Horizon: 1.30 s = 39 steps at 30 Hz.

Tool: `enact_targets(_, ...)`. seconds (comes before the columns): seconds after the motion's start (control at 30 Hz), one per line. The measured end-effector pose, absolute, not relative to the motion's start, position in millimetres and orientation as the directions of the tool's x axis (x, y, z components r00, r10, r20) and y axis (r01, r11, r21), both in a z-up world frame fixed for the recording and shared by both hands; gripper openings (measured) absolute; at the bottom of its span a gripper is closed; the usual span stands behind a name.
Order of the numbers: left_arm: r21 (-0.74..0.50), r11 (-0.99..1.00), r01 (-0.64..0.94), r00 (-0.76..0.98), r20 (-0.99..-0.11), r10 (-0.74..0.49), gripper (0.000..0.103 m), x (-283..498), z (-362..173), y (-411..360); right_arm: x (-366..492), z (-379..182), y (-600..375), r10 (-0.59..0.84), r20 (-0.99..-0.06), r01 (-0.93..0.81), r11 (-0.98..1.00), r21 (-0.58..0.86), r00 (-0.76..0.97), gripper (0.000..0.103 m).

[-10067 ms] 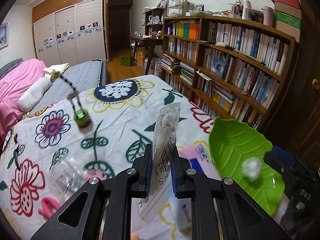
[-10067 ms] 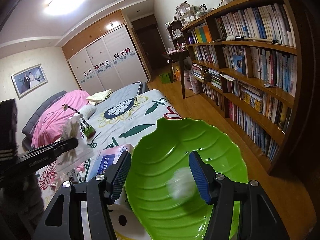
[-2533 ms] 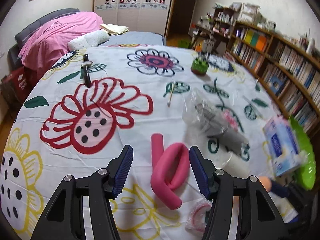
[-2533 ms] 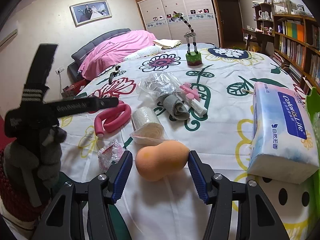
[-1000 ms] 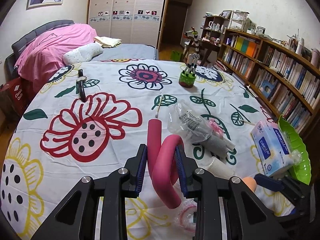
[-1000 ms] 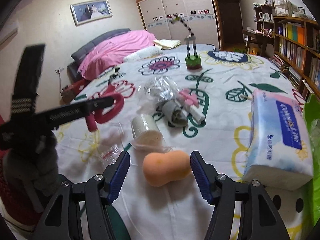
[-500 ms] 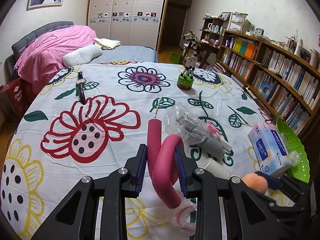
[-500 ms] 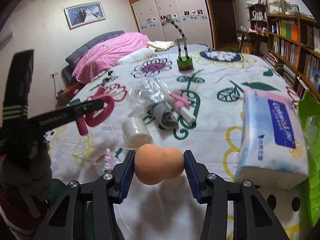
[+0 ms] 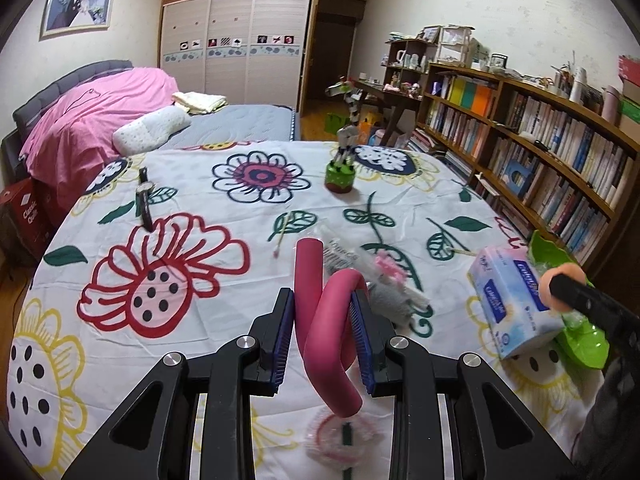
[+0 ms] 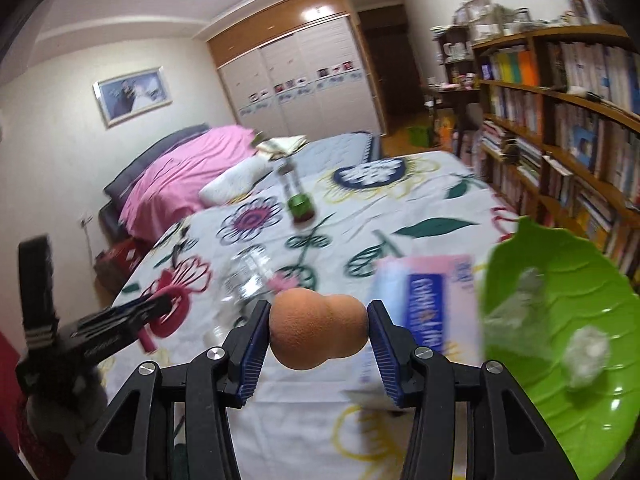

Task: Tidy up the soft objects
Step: 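Place the sponge in the green tray with the right gripper while the left lowers the roller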

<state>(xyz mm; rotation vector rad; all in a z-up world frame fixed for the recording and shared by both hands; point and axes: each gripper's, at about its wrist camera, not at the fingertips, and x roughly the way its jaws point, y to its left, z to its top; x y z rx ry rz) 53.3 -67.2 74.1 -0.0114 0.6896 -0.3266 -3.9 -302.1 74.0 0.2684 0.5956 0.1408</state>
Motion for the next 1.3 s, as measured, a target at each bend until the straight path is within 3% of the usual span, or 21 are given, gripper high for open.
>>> enact_targets(0.63, -0.078, 0.919, 0.386, 0.725, -0.59, -0.354, 0.029, 41.1, 101.5, -127.0, -8.3, 68.2, -422.6, -0.029, -0.527, 0.239, 0.912, 0.334, 0.849, 0.056)
enact_targets(0.8, -0.071, 0.913, 0.403, 0.723, -0.586, -0.365, 0.029, 45.9, 107.2, -147.2, -15.7, 63.5, -439.1, -0.044, -0.524, 0.264, 0.898, 0.353, 0.851, 0.063)
enact_targets(1.3, -0.088, 0.822, 0.563, 0.63, -0.598, -0.496, 0.03, 43.1, 111.8, -246.5, -45.6, 70.4, -463.3, -0.106, -0.468, 0.309, 0.871, 0.382, 0.877, 0.064)
